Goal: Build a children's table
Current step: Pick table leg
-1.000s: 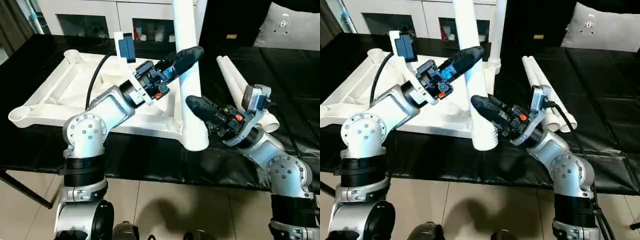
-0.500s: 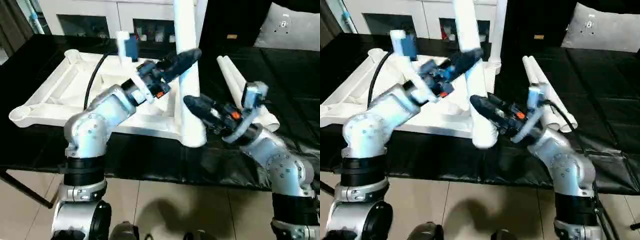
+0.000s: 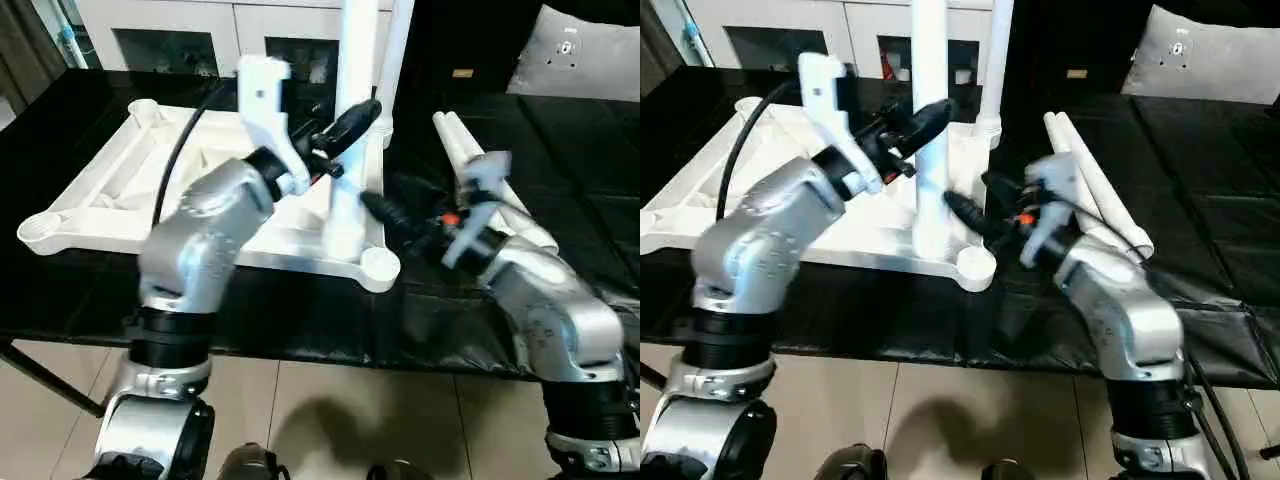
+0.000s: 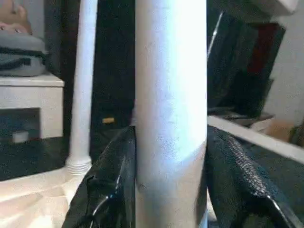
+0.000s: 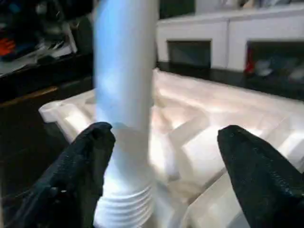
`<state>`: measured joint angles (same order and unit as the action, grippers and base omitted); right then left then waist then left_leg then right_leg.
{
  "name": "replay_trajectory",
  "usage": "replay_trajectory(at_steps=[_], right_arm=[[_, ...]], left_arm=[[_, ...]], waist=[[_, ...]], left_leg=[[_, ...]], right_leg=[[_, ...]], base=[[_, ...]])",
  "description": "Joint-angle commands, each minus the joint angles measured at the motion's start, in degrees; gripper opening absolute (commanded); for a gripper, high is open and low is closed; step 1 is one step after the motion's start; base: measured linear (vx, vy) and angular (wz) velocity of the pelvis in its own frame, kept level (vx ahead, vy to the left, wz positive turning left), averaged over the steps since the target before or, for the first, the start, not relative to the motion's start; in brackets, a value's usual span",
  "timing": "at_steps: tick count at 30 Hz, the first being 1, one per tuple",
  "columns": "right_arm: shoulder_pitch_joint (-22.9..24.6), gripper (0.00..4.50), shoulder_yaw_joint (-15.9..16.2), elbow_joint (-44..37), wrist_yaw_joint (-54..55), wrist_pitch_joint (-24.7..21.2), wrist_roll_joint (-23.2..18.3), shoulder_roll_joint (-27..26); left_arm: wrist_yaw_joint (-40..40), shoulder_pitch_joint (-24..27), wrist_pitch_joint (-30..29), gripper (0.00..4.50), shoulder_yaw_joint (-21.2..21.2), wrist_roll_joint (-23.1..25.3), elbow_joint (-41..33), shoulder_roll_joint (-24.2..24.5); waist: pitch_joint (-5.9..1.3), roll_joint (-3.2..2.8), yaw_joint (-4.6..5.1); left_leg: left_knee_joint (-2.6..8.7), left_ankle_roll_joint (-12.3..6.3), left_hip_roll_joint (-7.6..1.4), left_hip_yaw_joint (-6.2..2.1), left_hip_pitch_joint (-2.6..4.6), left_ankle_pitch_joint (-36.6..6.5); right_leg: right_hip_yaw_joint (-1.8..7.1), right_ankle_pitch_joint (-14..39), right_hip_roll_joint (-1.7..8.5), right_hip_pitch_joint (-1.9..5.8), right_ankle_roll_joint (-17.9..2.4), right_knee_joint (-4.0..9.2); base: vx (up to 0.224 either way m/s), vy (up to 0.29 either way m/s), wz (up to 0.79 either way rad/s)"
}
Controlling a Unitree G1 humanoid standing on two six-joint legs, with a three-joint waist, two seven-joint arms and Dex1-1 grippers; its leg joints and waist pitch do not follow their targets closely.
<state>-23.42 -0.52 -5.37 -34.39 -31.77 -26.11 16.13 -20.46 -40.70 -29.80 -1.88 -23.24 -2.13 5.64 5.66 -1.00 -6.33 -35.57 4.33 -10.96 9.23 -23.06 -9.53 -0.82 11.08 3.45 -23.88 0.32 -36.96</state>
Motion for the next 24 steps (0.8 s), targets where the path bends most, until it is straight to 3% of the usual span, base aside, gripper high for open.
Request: replay_trajectory(at_steps=[1, 11, 16, 24], right_arm=[[-1.34, 3.95, 0.78, 0.48, 1.13, -2.24, 0.30, 0.40], [-4.64, 3.95, 2.52, 4.18, 5.05, -3.68, 2.53, -2.79], [-6.10, 3.30, 2.89, 6.46, 5.29, -3.50, 2.79, -3.72], [-5.94, 3.30, 3.65, 5.78, 3.61, -4.14, 2.64, -3.16]], left_arm=[[0.72, -0.37, 1.26, 1.80, -1.56, 2.13, 0.02, -0.31], [0.24, 0.06, 2.81, 1.80, -4.52, 4.07, -0.50, -1.58], [-2.13, 0.47, 3.06, 1.80, -6.23, 3.88, -1.69, -1.75], [-2.55, 0.51, 3.79, 1.80, -6.51, 4.92, -1.34, -1.77]], waist=[[-5.51, 0.72, 0.16], [-5.67, 0.83, 0.57], [-5.69, 0.90, 0.66], [-5.76, 1.00, 0.68]], left_leg=[[3.89, -0.67, -0.87, 0.02, 0.88, -6.57], [3.72, -0.69, -0.81, 0.14, 0.85, -5.77], [3.73, -0.79, -0.90, 0.18, 0.88, -5.73], [3.64, -1.00, -0.85, 0.28, 0.83, -5.58]], right_leg=[[1.48, 6.90, 2.83, 3.37, -9.71, 4.49], [1.46, 5.11, 2.93, 3.39, -11.02, 4.21], [1.47, 5.35, 3.02, 3.35, -11.50, 4.18], [1.51, 4.87, 3.02, 3.54, -11.24, 4.16]], base=[[0.000, 0.000, 0.00], [0.000, 0.000, 0.00], [0.000, 0.000, 0.00], [0.000, 0.000, 0.00]])
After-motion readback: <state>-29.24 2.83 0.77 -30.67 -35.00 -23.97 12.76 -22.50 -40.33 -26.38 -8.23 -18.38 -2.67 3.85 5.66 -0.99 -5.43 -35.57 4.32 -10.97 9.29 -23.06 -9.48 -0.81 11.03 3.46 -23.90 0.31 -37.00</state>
